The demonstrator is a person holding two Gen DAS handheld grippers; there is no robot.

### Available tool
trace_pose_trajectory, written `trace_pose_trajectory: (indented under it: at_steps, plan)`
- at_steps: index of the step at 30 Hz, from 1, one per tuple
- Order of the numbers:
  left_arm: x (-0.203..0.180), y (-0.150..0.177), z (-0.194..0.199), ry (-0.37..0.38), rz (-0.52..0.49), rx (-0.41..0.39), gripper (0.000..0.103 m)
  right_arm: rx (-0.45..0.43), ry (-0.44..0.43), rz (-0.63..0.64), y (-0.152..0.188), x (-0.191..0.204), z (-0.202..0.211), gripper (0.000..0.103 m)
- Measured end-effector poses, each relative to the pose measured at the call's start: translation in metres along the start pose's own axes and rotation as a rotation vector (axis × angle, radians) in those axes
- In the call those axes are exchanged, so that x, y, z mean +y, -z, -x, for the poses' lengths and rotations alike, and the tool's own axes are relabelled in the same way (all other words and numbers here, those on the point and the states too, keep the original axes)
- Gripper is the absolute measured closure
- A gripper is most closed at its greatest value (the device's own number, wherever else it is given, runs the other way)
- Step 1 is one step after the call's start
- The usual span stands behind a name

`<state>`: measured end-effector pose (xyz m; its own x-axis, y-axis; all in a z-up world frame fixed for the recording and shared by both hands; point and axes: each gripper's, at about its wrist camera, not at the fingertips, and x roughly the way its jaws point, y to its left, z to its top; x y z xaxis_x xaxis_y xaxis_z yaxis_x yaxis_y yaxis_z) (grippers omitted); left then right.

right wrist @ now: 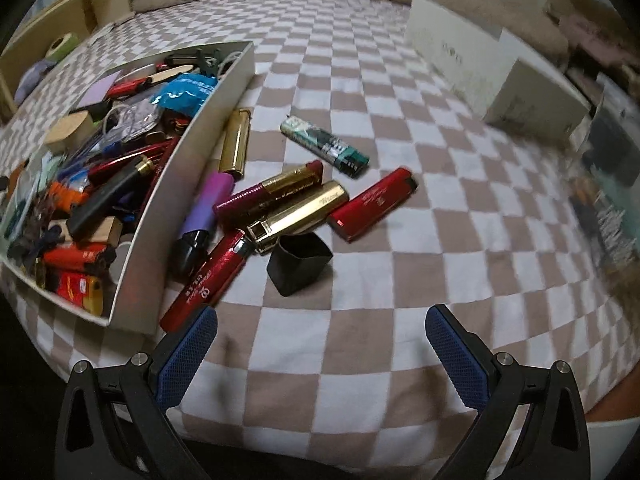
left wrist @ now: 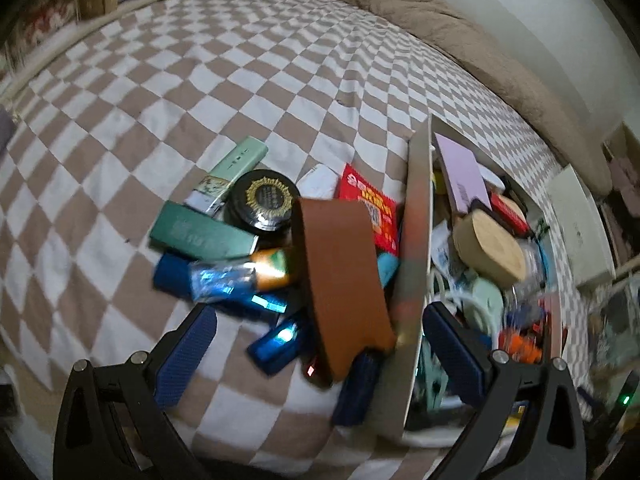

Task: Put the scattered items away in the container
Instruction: 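Grasp the brown leather strip with the left tool while the right tool grasps the black square cap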

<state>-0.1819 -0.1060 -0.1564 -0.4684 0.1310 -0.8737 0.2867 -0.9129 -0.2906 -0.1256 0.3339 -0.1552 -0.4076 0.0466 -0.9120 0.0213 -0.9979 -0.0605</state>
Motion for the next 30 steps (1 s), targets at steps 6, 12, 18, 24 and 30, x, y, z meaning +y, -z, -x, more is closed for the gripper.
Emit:
trace_pose_trajectory:
  at_steps: [6, 12, 18, 24, 30]
  plan:
    - [-0.002, -0.011, -0.013, 0.023, 0.043, -0.006, 0.0, 0.085, -0.005, -0.043, 0.003, 0.0, -0.014, 0.0]
    - [-0.007, -0.005, -0.014, -0.021, -0.001, -0.051, 0.005, 0.132, -0.011, -0.066, 0.004, 0.003, -0.021, 0.0]
    - [-0.01, 0.004, -0.015, -0.123, -0.073, -0.108, 0.027, 0.099, -0.035, -0.114, 0.004, 0.006, -0.013, 0.0]
    - [0.008, 0.004, -0.01, -0.087, -0.025, -0.124, 0.054, 0.026, -0.167, -0.211, 0.005, 0.005, -0.001, 0.015]
    - [0.029, 0.004, -0.002, 0.007, 0.061, -0.132, 0.061, 0.01, -0.148, -0.251, -0.005, -0.003, -0.008, 0.032]
